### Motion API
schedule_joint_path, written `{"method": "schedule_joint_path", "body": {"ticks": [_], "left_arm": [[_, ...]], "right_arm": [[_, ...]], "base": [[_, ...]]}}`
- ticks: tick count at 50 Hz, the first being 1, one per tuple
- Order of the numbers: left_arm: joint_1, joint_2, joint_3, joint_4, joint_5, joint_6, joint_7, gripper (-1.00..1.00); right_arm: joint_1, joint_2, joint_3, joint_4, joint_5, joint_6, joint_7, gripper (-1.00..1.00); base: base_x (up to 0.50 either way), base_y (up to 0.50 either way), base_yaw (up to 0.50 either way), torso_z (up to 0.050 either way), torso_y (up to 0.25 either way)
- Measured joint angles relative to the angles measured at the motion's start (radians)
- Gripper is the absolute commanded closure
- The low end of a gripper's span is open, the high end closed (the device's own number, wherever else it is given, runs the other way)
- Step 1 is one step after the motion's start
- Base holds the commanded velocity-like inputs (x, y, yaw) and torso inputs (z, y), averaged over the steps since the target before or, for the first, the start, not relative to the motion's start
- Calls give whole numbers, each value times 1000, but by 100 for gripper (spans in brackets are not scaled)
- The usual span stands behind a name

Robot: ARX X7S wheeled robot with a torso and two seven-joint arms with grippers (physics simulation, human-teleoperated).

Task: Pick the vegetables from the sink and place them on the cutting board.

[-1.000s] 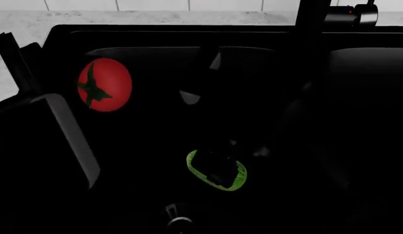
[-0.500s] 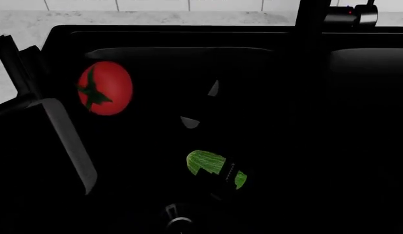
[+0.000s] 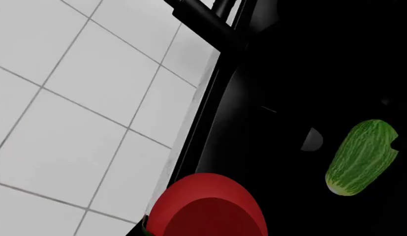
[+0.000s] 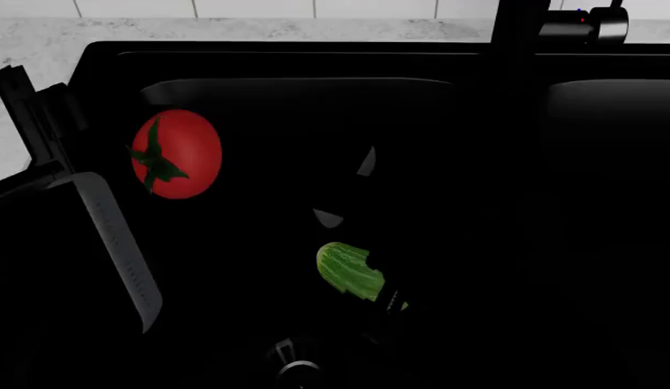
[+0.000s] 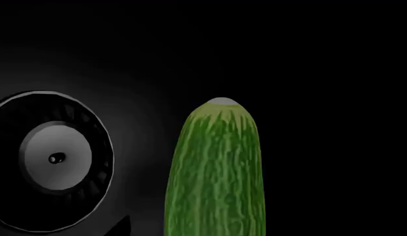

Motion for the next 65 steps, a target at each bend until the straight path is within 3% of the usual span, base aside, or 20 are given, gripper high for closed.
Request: {"method": "schedule_joint_path", "body": {"ticks": [3,4,21,30,42,65], "left_arm": [[0,0,2,-1,1,0,1,100],[0,0,3,-2,2,0,2,100],[-2,1,-41,-35,-46,-9,-29,100],[-6,5,-71,-73,-71,19,-54,100],[37,66,-90,-78,-101,18,-54,100],[45,100,-93,-82,-115,-12,-58,100]], "right_arm": [[-6,0,17,-2,-29,-1,3,-100],[-7,0,22,-3,-39,0,4,100],[-12,10,73,-39,-122,36,-1,100],[-19,181,89,-445,-91,268,-54,100],[-22,349,169,-863,-43,460,-54,100],[-20,446,251,-1110,-8,590,-21,100]], "base": [[17,0,3,-3,-4],[17,0,5,-10,0],[18,0,1,-6,-5],[20,0,-5,-10,9],[-22,0,-2,0,250],[-500,0,0,0,250]]}}
